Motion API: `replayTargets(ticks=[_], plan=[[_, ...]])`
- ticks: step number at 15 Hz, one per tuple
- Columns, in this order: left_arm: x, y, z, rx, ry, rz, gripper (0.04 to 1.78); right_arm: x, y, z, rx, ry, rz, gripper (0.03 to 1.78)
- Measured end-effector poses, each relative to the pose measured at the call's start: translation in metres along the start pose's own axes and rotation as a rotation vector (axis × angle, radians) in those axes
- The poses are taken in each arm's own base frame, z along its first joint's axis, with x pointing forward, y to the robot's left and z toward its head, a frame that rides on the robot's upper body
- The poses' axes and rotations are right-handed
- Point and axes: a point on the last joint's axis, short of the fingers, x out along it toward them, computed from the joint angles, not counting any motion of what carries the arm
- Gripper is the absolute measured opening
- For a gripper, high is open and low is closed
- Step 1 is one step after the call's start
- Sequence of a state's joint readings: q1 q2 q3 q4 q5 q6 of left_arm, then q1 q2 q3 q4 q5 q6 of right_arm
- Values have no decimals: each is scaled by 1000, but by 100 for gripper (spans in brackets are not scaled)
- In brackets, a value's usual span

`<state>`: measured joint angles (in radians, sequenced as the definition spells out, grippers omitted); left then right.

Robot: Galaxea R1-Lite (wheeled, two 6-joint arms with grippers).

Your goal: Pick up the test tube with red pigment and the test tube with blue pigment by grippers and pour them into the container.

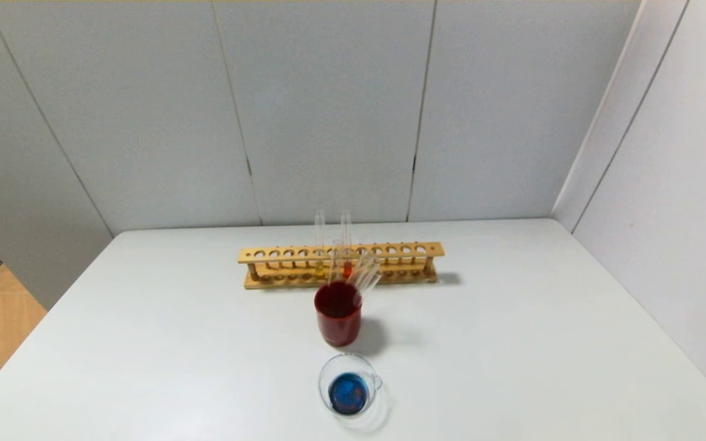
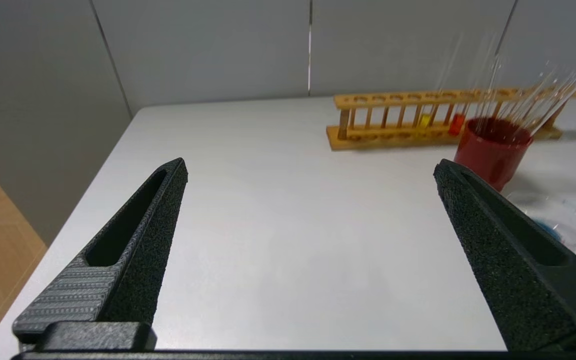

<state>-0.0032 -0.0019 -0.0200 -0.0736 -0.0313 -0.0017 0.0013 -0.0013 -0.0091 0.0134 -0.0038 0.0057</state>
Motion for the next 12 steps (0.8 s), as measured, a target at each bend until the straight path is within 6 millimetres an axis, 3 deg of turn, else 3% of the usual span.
replayTargets(ticks=[4,12], plan=[[1,0,-13,33,94,18,174,0,0,0,0,0,0,174],[1,1,-13,-8,89,31,174,0,0,0,0,0,0,174]])
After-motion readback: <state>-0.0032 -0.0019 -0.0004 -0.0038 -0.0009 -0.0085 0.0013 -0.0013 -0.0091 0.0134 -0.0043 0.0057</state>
